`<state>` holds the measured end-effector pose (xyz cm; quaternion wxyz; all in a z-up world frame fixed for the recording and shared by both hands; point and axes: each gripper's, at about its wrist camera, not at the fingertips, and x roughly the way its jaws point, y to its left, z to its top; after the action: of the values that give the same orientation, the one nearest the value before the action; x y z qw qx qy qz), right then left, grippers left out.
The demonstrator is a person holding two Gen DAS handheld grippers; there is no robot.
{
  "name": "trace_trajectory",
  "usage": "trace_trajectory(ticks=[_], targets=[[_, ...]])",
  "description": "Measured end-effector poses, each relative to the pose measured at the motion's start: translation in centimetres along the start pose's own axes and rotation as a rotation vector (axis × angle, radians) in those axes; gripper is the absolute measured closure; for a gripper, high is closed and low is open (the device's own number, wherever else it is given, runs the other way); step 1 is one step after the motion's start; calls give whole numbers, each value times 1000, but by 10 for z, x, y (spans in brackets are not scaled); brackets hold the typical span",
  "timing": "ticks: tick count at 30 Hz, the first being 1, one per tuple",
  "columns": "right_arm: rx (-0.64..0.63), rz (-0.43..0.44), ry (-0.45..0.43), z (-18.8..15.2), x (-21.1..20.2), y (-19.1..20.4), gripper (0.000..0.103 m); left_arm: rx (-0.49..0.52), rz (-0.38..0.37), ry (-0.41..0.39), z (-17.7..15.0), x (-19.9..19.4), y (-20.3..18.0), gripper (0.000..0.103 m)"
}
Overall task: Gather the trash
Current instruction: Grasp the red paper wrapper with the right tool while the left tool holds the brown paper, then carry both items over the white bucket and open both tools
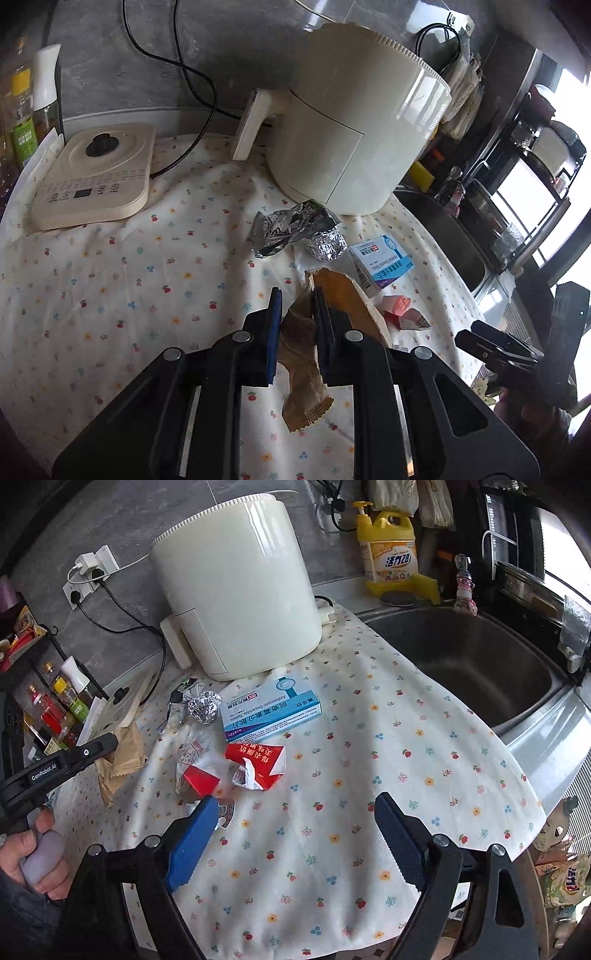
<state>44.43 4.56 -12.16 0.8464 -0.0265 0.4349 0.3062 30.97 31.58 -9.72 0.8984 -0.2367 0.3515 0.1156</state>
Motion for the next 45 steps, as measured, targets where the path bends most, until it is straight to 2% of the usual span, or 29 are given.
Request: trace_trajectory(ticks=[4, 7, 9, 10, 13, 22, 30, 34, 40, 45], targets=[[-36, -6, 35, 12, 28, 17, 21, -67, 60, -17, -14, -22, 30, 86], [-61, -1, 61, 15, 45, 25, 29, -111, 90, -15, -26, -34, 47, 86], [-69, 8, 100, 15, 58, 27, 58, -125, 101, -10, -33, -37, 51, 86], [-62, 18, 121, 14, 63, 27, 83, -129, 103, -9, -36, -38, 52, 86], [-65, 8, 92, 14, 55, 28, 90, -142, 106, -16, -43, -43, 52, 86], [-54, 3, 71, 15, 22, 14, 90, -185, 119, -86, -60, -79, 42, 86], [-46, 36, 47, -12, -27, -3, 90, -171, 109, -84, -94, -95, 5, 86], [-44, 46, 27, -35, -62, -26, 90, -140, 93, -79, -111, -99, -28, 86], [10, 10, 49, -74, -101, -80, 90, -88, 65, -57, -142, -109, -80, 86], [40, -15, 62, -100, -124, -114, 90, -80, 54, -48, -164, -115, -105, 86]])
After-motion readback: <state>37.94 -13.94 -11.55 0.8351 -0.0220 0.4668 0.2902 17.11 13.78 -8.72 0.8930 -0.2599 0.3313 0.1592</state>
